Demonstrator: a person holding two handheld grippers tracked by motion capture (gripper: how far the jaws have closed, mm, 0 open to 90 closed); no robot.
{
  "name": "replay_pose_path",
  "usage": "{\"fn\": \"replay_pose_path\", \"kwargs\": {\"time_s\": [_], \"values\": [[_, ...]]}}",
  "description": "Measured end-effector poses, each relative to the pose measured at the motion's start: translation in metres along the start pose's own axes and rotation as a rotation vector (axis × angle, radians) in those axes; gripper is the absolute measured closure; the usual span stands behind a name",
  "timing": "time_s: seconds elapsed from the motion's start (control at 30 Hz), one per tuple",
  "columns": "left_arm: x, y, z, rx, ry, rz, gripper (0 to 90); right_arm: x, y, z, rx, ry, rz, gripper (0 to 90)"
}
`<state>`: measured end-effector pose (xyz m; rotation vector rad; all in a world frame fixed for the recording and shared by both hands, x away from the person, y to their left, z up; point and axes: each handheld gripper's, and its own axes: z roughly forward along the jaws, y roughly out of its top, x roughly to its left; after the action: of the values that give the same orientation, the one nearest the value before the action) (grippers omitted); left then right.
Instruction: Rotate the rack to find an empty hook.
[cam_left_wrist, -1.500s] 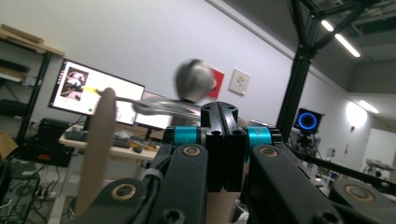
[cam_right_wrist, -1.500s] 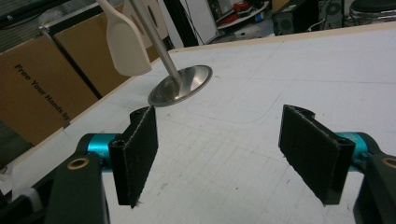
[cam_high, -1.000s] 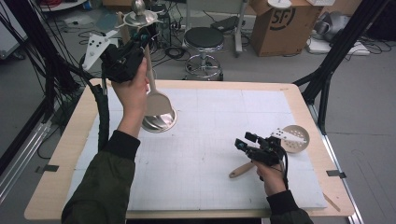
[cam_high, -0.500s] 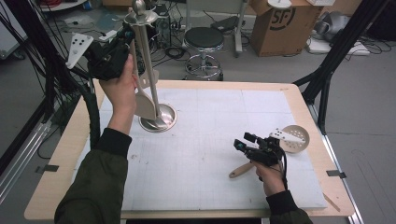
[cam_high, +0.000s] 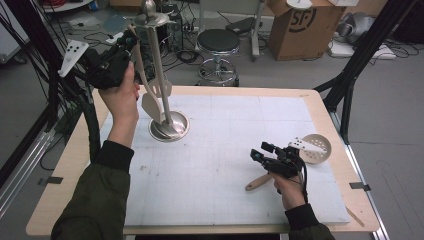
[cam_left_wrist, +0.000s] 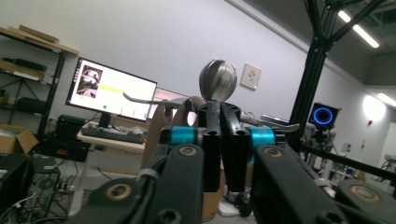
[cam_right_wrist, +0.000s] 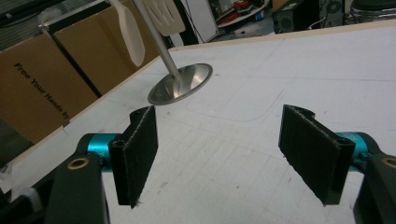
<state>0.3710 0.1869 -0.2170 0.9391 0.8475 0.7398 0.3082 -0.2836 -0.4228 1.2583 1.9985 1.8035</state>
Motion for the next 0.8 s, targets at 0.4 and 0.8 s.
{"fn": "replay_pose_path", "kwargs": {"time_s": [0.4,0.8], "values": [[0.002,-0.013,-0.017,0.079,-0.142,0.022,32.7,0.0,-0.002,0.004,0.013,-0.003,-0.007,27.9],[0.006,-0.031,-0.043,0.06,-0.2,-0.004,27.7,0.003,-0.004,0.009,0.028,-0.001,-0.012,27.9]]}}
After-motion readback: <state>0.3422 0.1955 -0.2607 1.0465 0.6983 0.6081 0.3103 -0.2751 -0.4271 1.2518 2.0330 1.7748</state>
